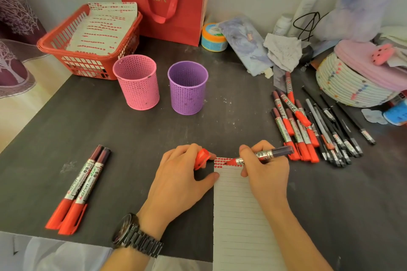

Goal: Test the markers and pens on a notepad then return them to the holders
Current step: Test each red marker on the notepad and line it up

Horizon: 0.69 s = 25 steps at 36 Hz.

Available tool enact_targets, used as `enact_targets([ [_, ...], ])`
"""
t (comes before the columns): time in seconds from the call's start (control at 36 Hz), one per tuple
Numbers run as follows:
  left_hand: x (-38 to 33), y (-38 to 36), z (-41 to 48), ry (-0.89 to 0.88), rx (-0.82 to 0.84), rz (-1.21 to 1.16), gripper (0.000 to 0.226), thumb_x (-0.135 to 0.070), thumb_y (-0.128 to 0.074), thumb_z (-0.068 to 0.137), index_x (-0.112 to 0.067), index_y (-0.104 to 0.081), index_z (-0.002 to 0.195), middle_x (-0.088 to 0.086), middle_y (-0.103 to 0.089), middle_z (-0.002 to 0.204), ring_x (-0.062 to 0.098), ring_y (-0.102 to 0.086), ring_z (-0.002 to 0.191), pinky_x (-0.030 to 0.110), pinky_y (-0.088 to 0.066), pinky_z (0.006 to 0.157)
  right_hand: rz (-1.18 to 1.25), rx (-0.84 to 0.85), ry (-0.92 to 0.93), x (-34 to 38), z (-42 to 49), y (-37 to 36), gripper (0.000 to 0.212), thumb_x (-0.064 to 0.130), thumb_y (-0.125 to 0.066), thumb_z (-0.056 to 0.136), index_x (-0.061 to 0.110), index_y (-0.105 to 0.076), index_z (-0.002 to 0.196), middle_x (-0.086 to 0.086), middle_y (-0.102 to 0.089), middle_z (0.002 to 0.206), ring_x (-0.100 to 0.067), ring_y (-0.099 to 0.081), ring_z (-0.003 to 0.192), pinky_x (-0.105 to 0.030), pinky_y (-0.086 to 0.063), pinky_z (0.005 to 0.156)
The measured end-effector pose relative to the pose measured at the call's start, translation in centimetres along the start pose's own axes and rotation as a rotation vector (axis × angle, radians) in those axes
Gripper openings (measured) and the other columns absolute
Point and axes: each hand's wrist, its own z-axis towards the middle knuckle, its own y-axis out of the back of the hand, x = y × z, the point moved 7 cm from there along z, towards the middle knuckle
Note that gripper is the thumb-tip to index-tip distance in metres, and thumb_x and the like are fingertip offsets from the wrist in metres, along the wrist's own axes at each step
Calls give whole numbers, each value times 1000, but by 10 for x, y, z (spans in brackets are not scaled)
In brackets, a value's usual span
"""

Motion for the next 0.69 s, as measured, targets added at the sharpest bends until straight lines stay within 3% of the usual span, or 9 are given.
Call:
enact_targets([
  [0.17, -2, 0, 0, -6, 0, 15, 44, -76, -53, 71, -54, -48, 108, -43, -37, 101, -7, -31, 109, 19, -22, 92, 101, 22, -15, 14, 2, 6, 28, 39, -70, 90, 16, -63, 75, -4, -66, 59, -8, -59, 51, -21, -46, 55],
  [0.25, -4, 1, 0, 5, 18, 16, 43, -75, -55, 72, -51, -50, 107, -41, -39, 104, -5, -34, 111, 21, -27, 93, 216, 65, -39, 24, -6, 17, 35, 48, -65, 88, 14, -67, 81, -8, -68, 65, -13, -57, 51, -21, -44, 50],
  [0.33, -6, 2, -2, 9, 33, 29, 44, -74, -57, 74, -54, -50, 112, -39, -38, 110, -6, -33, 111, 21, -27, 94, 506, 142, -154, 21, -19, 30, 31, 41, -65, 92, 11, -73, 90, -19, -70, 78, -19, -54, 52, -26, -42, 46],
  [0.44, -17, 9, -6, -31, 14, 44, 49, -80, -45, 74, -51, -52, 113, -38, -42, 111, -10, -37, 106, 19, -30, 95, 653, 208, -254, 20, -39, 50, 35, 35, -58, 84, 9, -76, 98, -27, -71, 90, -23, -55, 53, -29, -45, 46],
  [0.53, -28, 17, -11, -79, -23, 19, 46, -79, -33, 77, -44, -55, 99, -28, -55, 98, -5, -51, 94, 18, -42, 84, 677, 206, -289, 18, -50, 65, 39, 31, -53, 83, 5, -75, 100, -30, -70, 91, -25, -54, 49, -29, -45, 43],
  [0.58, -32, 21, -14, -75, -43, 33, 40, -76, -29, 80, -42, -48, 87, -21, -54, 88, -1, -52, 86, 17, -42, 72, 703, 193, -324, 14, -55, 73, 38, 28, -51, 85, 2, -74, 101, -29, -71, 89, -25, -53, 45, -29, -45, 39],
  [0.69, -34, 23, -19, -12, 22, 31, 41, -78, -18, 76, -49, -41, 94, -21, -55, 87, -3, -57, 82, 13, -43, 65, 717, 121, -342, 8, -65, 88, 27, 18, -42, 101, 3, -64, 98, -30, -71, 85, -23, -49, 39, -28, -42, 35],
])
